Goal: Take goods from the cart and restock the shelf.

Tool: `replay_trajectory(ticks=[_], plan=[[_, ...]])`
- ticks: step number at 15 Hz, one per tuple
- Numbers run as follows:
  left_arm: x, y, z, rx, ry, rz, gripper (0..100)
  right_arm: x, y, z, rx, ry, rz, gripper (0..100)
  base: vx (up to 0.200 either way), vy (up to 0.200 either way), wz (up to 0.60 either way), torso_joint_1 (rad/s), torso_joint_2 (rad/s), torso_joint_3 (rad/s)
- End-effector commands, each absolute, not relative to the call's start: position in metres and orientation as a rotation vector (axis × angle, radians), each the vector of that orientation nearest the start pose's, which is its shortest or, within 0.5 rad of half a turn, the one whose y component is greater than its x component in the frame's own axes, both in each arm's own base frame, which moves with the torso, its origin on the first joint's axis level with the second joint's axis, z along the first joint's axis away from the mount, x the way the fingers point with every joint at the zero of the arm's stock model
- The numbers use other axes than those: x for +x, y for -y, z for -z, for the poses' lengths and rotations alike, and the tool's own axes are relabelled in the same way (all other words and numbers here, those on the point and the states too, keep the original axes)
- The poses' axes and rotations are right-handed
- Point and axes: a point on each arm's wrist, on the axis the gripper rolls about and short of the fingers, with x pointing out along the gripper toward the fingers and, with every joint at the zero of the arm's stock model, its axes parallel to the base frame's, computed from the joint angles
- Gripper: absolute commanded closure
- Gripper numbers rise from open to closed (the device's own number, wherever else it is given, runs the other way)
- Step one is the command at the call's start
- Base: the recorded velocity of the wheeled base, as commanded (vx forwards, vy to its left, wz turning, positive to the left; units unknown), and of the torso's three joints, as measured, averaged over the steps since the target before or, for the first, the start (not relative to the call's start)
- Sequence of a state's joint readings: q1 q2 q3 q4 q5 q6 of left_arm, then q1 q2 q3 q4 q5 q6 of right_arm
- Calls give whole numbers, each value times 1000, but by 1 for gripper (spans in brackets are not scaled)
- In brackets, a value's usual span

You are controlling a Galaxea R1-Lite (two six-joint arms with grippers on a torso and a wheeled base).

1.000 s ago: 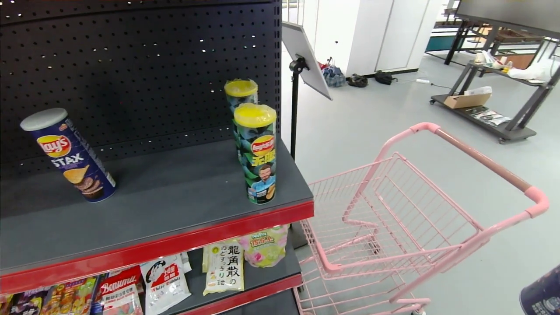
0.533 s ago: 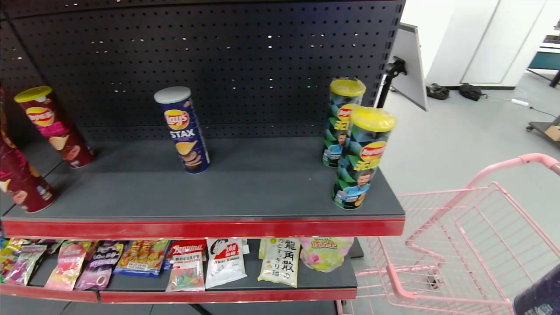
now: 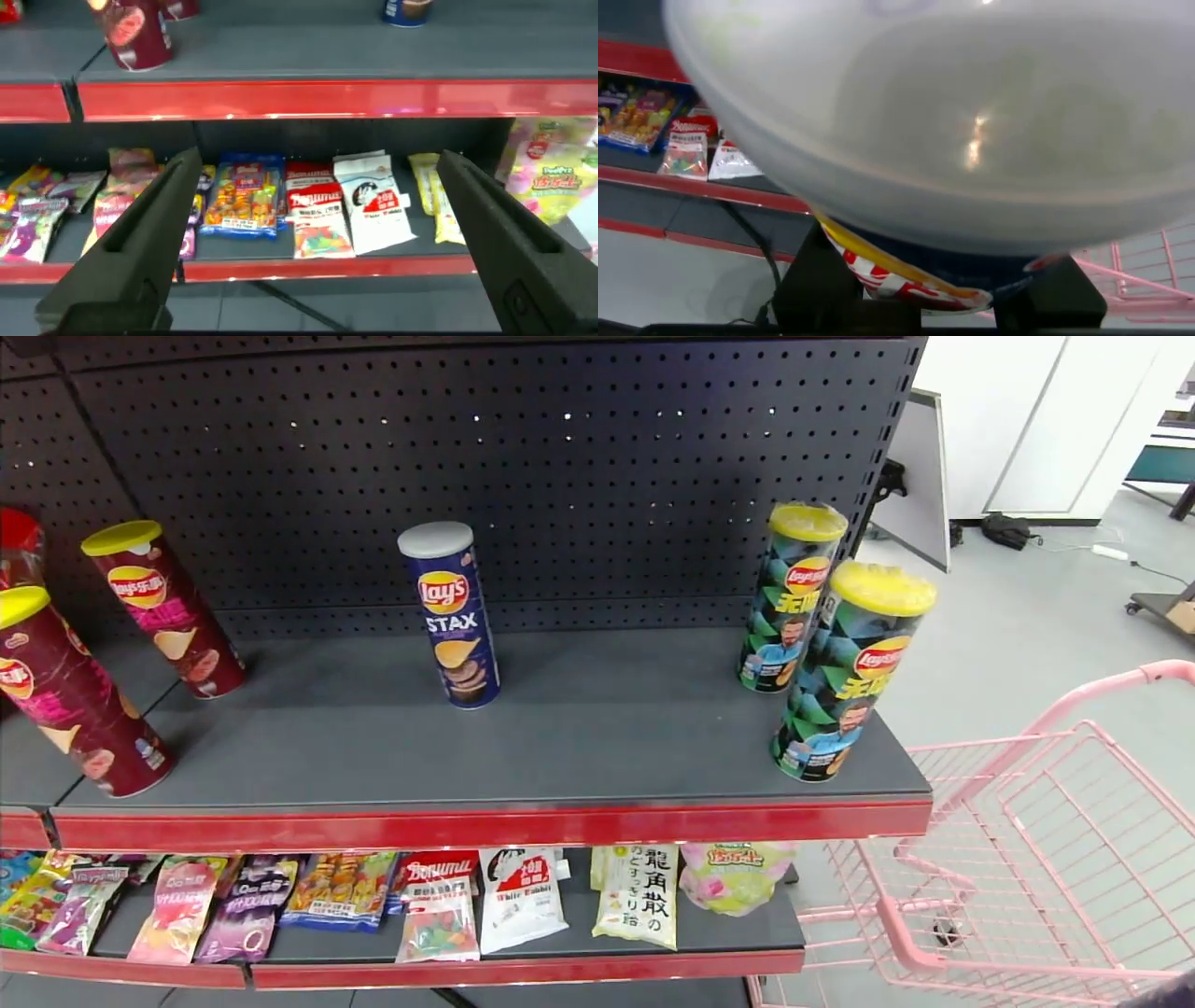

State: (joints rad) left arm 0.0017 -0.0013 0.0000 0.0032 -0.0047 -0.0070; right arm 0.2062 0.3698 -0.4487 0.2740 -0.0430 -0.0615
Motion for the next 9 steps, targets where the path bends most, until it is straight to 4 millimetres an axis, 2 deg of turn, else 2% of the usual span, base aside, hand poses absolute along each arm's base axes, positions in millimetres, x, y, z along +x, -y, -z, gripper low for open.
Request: replay_trajectory(ticks=[1,3,9], plan=[[-23,0,-75,-8,-3,3,0,-20,5,-172,-76,-142,-197,100,0,200,0,-2,7,2],[-23,0,-75,-8,-3,3,0,-27,7,-168,-72,-111,-284,100,0,200,0,7,2,0],[-23,0,-75,-6,-3,3,0,-29,7,-163,-71,-104,-302,100,0,200,0,3,2,5]])
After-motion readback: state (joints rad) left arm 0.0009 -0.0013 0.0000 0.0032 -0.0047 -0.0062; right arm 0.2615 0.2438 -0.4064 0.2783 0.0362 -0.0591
